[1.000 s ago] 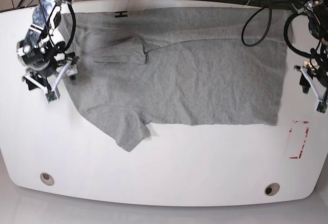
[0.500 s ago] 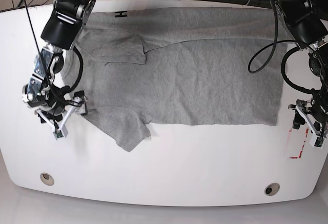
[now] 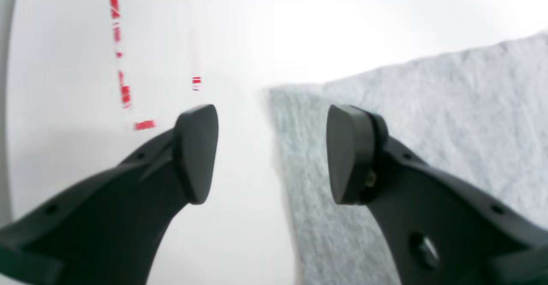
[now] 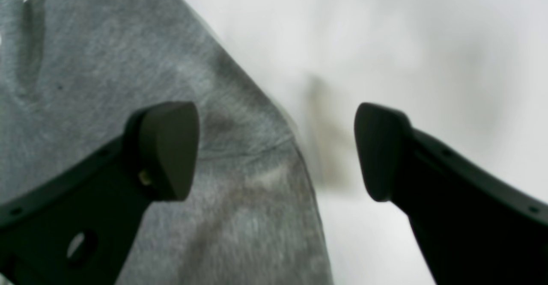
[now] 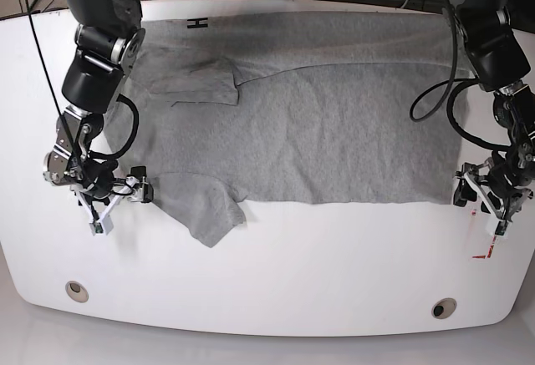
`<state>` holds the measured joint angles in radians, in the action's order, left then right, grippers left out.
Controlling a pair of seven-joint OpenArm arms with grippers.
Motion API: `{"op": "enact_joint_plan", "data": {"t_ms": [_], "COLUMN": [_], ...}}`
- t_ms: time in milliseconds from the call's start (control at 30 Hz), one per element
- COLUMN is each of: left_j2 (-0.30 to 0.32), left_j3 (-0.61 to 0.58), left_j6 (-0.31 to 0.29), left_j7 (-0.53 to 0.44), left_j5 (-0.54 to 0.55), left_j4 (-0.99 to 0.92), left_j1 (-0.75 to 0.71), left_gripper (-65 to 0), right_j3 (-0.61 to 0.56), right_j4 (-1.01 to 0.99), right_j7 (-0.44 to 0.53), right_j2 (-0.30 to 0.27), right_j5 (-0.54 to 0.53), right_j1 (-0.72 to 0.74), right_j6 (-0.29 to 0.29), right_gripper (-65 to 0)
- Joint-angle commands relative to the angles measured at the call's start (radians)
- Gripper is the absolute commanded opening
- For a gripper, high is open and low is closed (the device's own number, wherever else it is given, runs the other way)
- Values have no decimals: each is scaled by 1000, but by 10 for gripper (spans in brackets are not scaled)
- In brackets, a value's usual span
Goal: Layout the t-shirt on the table in an organized manner, then fold the t-shirt properly
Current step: 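Release the shoulder edge and move both grippers to the hem corners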
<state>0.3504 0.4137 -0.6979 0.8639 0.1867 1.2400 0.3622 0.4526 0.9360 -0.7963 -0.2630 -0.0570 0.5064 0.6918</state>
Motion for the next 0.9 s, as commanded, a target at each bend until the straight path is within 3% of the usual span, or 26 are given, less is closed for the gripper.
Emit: {"op": "enact_joint_plan", "data": {"t_ms": [0, 633, 767, 867], "left_j2": [22, 23, 23, 22], "left_j3": [3, 0, 0, 0], "left_j6": [0, 0, 0, 0], "left_j7": [-42, -91, -91, -91], "left_j5": [14, 14, 14, 14], "left_j4": [-6, -44, -44, -49], "left_j1": [22, -1, -1, -1], "left_gripper": [-272, -272, -272, -272], "right_j3": [1, 2, 2, 2], "right_j4": [-19, -65, -64, -64], "right_j7": [59, 150, 150, 150], "right_j2": [-11, 20, 29, 44], "right_j5": [-22, -22, -22, -22], "right_j1": [33, -53, -67, -68], "right_j6": [6, 6, 6, 6], "right_gripper": [-111, -117, -198, -322]}}
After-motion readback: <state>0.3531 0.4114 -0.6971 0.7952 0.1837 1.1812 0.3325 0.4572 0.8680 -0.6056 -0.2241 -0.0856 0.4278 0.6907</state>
